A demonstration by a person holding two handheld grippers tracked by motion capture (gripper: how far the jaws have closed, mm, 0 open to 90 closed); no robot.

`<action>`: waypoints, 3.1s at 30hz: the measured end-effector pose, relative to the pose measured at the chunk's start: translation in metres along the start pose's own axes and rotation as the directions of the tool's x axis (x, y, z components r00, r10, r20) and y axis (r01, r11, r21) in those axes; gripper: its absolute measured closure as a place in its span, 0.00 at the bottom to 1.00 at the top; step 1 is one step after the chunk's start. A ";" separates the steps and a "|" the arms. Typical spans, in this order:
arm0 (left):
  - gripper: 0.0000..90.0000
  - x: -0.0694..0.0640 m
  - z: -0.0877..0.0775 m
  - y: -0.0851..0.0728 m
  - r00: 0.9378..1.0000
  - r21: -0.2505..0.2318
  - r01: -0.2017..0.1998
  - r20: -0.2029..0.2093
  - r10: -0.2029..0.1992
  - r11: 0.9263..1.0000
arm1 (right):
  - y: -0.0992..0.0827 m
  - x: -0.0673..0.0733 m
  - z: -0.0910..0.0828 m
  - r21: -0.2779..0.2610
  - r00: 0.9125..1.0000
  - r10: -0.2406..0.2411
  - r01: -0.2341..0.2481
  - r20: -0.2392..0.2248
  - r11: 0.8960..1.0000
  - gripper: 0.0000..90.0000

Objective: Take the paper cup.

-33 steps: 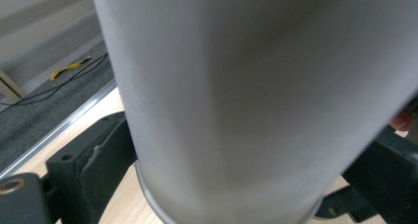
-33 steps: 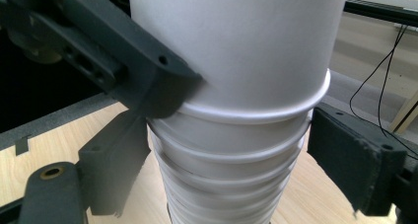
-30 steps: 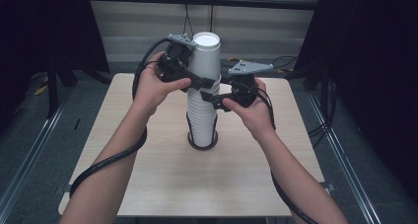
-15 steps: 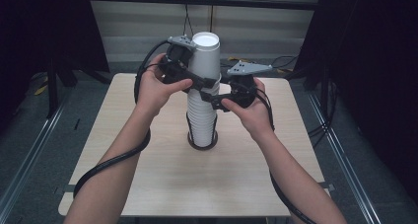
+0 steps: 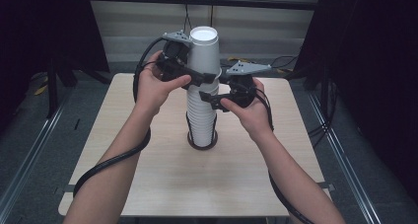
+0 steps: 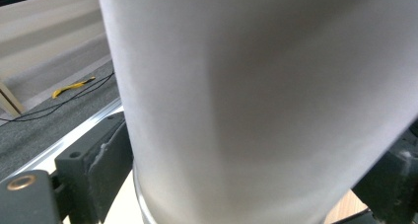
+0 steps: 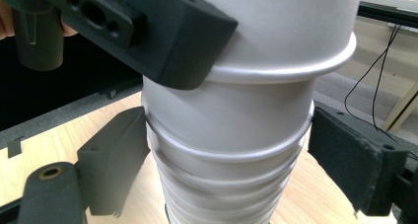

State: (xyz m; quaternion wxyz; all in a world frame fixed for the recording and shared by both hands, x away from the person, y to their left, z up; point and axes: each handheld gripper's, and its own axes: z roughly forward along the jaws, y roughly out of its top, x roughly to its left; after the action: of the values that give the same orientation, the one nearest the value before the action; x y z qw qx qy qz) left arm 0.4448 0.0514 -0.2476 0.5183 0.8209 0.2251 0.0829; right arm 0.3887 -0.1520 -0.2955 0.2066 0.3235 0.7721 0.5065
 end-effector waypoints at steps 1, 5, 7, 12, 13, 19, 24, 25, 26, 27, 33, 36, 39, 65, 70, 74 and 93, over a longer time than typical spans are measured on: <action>0.09 0.000 0.000 0.000 1.000 0.000 0.001 0.000 -0.001 1.000 | 0.000 0.000 0.000 0.001 1.000 0.001 -0.001 0.002 1.000 0.17; 0.09 -0.001 -0.004 0.002 1.000 -0.021 -0.002 -0.003 0.001 1.000 | 0.000 0.001 0.000 -0.001 1.000 0.002 -0.002 0.003 1.000 0.17; 0.10 -0.001 -0.007 0.005 1.000 -0.033 -0.003 0.005 0.003 0.999 | -0.001 0.000 0.000 -0.003 1.000 0.001 -0.001 0.003 1.000 0.17; 0.10 -0.001 -0.010 0.008 1.000 -0.032 -0.001 0.003 0.001 0.999 | -0.002 0.000 0.000 -0.002 1.000 0.003 -0.003 0.002 1.000 0.17; 0.10 -0.002 -0.011 0.010 1.000 -0.033 -0.005 -0.001 0.005 0.999 | -0.002 0.000 0.000 -0.002 1.000 0.004 -0.004 0.003 1.000 0.17; 0.11 -0.003 -0.015 0.014 1.000 -0.036 -0.007 -0.003 0.007 0.999 | -0.002 0.000 0.000 0.000 1.000 0.006 -0.006 0.002 1.000 0.17; 0.12 -0.002 -0.018 0.018 1.000 -0.039 -0.008 -0.004 0.008 0.999 | -0.002 0.000 0.000 -0.002 1.000 0.005 -0.005 0.002 1.000 0.17; 0.12 -0.002 -0.018 0.019 1.000 -0.038 -0.011 -0.006 0.011 0.999 | -0.003 0.000 0.000 -0.003 1.000 0.005 -0.005 0.003 1.000 0.17; 0.12 -0.002 -0.019 0.020 1.000 -0.040 -0.006 -0.003 0.006 0.999 | -0.003 0.000 0.000 -0.002 1.000 0.004 -0.004 0.003 1.000 0.17; 0.12 -0.002 -0.019 0.021 1.000 -0.039 -0.009 -0.001 0.009 0.999 | -0.003 0.001 0.000 -0.002 1.000 0.001 -0.001 0.004 1.000 0.17; 0.12 -0.004 -0.022 0.027 1.000 -0.041 -0.012 -0.017 0.011 0.999 | -0.003 0.001 0.001 -0.002 1.000 0.002 -0.002 0.005 1.000 0.17; 0.12 -0.003 -0.024 0.029 1.000 -0.054 -0.002 -0.007 0.002 0.999 | -0.003 0.001 0.001 0.001 1.000 -0.002 0.002 0.004 1.000 0.17; 0.12 -0.004 -0.027 0.031 1.000 -0.052 -0.005 -0.008 0.005 0.999 | -0.004 0.001 0.001 0.005 1.000 0.000 0.000 0.004 1.000 0.16; 0.12 -0.006 -0.052 0.049 0.999 -0.084 -0.022 -0.039 0.019 0.996 | -0.008 0.003 0.004 0.016 1.000 -0.020 0.020 0.022 1.000 0.18; 0.12 -0.006 -0.058 0.050 0.999 -0.090 -0.025 -0.037 0.022 0.996 | -0.009 0.003 0.004 0.016 1.000 -0.016 0.016 0.021 1.000 0.18; 0.12 -0.004 -0.064 0.049 0.999 -0.092 -0.009 -0.041 0.006 0.996 | -0.009 0.003 0.004 0.020 1.000 -0.017 0.017 0.020 1.000 0.17; 0.12 0.007 -0.094 0.030 0.999 -0.078 0.013 -0.051 -0.017 0.997 | -0.012 0.002 0.004 0.027 1.000 -0.017 0.016 0.017 1.000 0.17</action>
State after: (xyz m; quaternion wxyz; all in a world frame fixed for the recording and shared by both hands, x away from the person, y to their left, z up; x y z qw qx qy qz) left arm 0.4241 0.1204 -0.1792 0.5445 0.7960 0.2411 0.1089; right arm 0.3861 -0.1510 -0.3086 0.2132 0.3243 0.7795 0.4916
